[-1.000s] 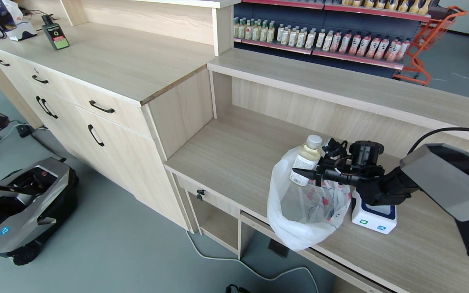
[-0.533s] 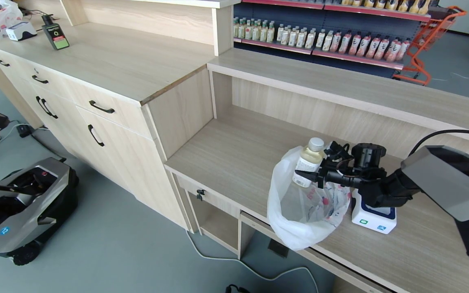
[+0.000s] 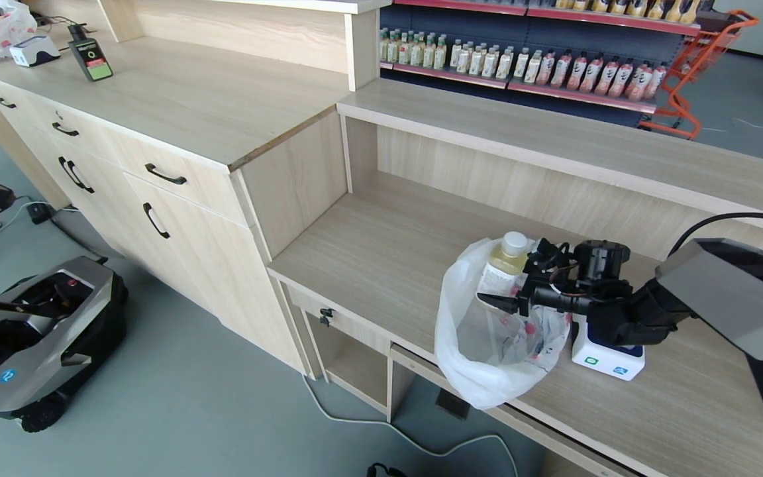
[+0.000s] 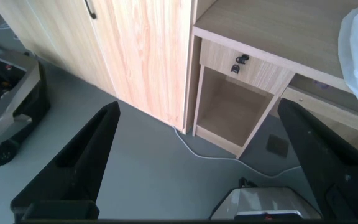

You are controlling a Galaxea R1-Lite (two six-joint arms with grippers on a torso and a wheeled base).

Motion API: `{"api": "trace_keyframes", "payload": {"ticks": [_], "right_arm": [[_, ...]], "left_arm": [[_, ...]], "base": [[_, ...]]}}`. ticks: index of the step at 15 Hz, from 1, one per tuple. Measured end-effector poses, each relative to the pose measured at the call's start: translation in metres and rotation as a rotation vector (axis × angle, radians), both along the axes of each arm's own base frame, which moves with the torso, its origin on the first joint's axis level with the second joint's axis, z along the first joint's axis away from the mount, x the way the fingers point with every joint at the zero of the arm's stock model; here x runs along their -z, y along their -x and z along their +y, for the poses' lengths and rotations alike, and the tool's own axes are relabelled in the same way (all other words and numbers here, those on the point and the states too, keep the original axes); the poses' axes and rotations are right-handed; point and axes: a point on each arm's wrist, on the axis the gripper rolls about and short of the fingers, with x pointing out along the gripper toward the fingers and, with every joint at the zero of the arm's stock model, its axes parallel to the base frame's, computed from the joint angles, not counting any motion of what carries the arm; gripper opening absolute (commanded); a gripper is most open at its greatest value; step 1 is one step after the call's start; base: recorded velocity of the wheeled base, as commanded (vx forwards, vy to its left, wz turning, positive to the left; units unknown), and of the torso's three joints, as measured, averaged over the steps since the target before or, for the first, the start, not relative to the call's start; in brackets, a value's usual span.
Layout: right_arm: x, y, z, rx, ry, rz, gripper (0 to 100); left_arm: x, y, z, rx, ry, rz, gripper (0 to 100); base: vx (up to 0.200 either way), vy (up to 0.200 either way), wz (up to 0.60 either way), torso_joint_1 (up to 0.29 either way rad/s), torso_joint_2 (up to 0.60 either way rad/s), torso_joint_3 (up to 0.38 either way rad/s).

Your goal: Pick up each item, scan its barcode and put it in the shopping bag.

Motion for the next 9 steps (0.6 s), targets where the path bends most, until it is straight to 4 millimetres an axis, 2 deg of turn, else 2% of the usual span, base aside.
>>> {"api": "trace_keyframes", "payload": {"ticks": [2, 4, 9], "right_arm": [[-0.016, 0.008, -0.002, 0.005, -0.004, -0.006, 100], [-0.040, 0.023, -0.009, 0.018, -0.005, -0.011, 100], [-0.111, 0.102, -0.047, 0.112, 0.019, -0.071, 100]], "left_arm": [[0.000, 0.000, 0.000, 0.000, 0.000, 0.000, 100], [0.000, 0.000, 0.000, 0.000, 0.000, 0.000, 100], [0.000, 0.000, 0.000, 0.000, 0.000, 0.000, 100]], "base": [[0.000, 0.000, 0.00, 0.000, 0.00, 0.000], [0.000, 0.000, 0.00, 0.000, 0.00, 0.000], [0.000, 0.000, 0.00, 0.000, 0.00, 0.000]]}}
